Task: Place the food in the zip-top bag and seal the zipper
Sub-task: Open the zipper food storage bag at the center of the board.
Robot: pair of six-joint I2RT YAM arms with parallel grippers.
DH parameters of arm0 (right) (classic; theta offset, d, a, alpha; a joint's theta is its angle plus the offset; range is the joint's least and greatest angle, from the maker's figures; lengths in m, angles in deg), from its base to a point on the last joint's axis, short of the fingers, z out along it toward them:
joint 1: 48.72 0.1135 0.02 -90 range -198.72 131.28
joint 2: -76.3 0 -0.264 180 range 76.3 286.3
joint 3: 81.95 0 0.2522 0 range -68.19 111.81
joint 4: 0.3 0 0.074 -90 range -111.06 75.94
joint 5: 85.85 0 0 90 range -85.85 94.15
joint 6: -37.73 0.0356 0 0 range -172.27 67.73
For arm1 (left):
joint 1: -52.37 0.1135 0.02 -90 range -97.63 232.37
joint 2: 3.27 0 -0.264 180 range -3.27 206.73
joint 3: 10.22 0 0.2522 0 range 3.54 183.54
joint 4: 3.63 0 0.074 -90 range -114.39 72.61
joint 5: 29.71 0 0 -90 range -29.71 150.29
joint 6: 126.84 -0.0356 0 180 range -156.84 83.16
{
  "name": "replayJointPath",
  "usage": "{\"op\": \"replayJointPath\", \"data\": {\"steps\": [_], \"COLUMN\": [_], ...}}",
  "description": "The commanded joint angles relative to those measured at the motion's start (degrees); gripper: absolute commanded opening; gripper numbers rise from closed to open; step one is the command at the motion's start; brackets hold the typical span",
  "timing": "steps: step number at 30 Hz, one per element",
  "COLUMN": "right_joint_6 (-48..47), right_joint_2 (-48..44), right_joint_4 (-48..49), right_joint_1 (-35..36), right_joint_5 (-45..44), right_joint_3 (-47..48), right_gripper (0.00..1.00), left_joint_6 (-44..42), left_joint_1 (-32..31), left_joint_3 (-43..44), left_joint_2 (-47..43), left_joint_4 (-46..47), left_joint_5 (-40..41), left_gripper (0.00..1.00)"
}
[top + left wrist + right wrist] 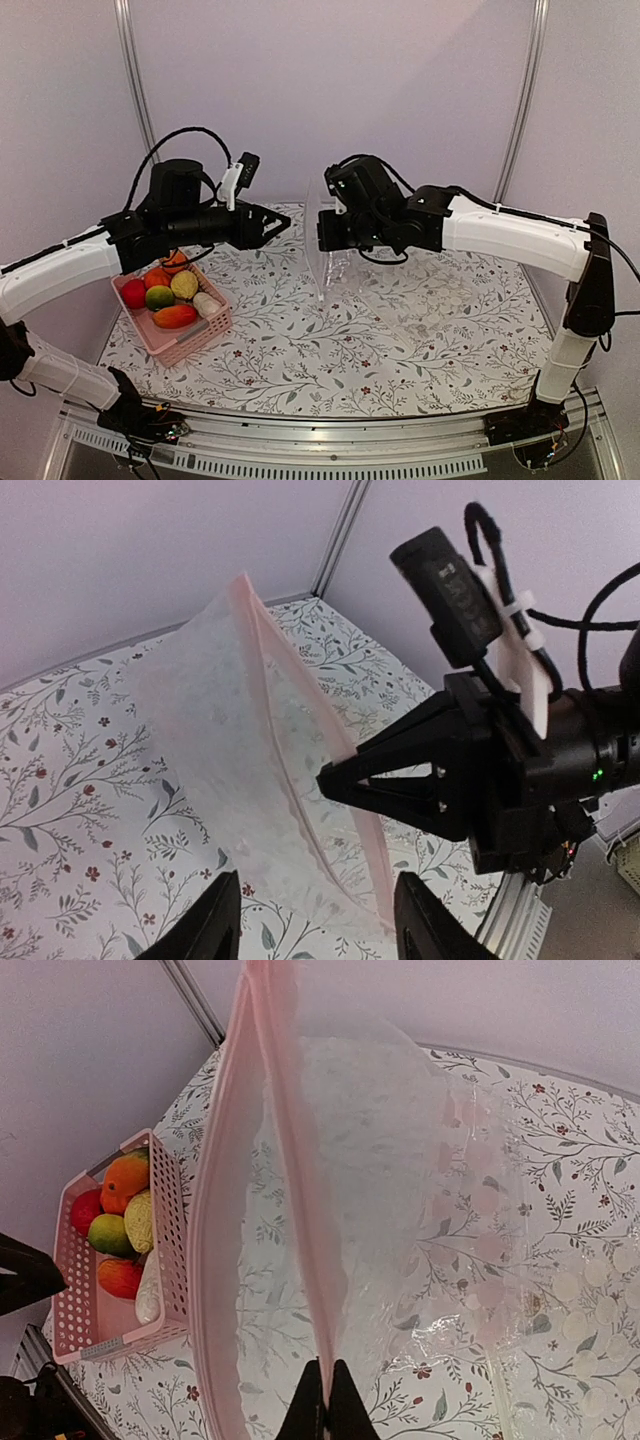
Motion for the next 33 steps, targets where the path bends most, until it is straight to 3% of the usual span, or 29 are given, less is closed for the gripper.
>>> {"op": "replayJointPath", "data": {"steps": [1,10,23,33], "right_joint_6": [-0.34,-0.69,-1.21,-1.53], "right_joint_2": [1.91,2.14,-0.46,-1.93], "right_joint_4": [-1.39,-1.26,-0.19,0.1], "right_joint_1": [0.19,0.21,0.21,0.22], "right_joint_5": [0.98,2.48,2.71,2.74], "right_joint_3": [1.81,2.22,-0.08,-1.19], "right_gripper": [0.0,0.0,0.0,0.0], "left_joint_6": [0.24,12.43,12.56,12.28], "left_joint_1": [-0.33,-1.82,-2.62,-2.62], "left_joint_3": [-2.04,0.49,0.12,-2.08], "left_joint_2": [-3.18,4.34,11.27,10.26], "left_joint_4": [6.99,16.04,17.55,17.63], "left_joint_5": [-5.85,-15.26,-6.9,-1.79], "left_gripper": [0.52,0.5,0.44,0.43]}}
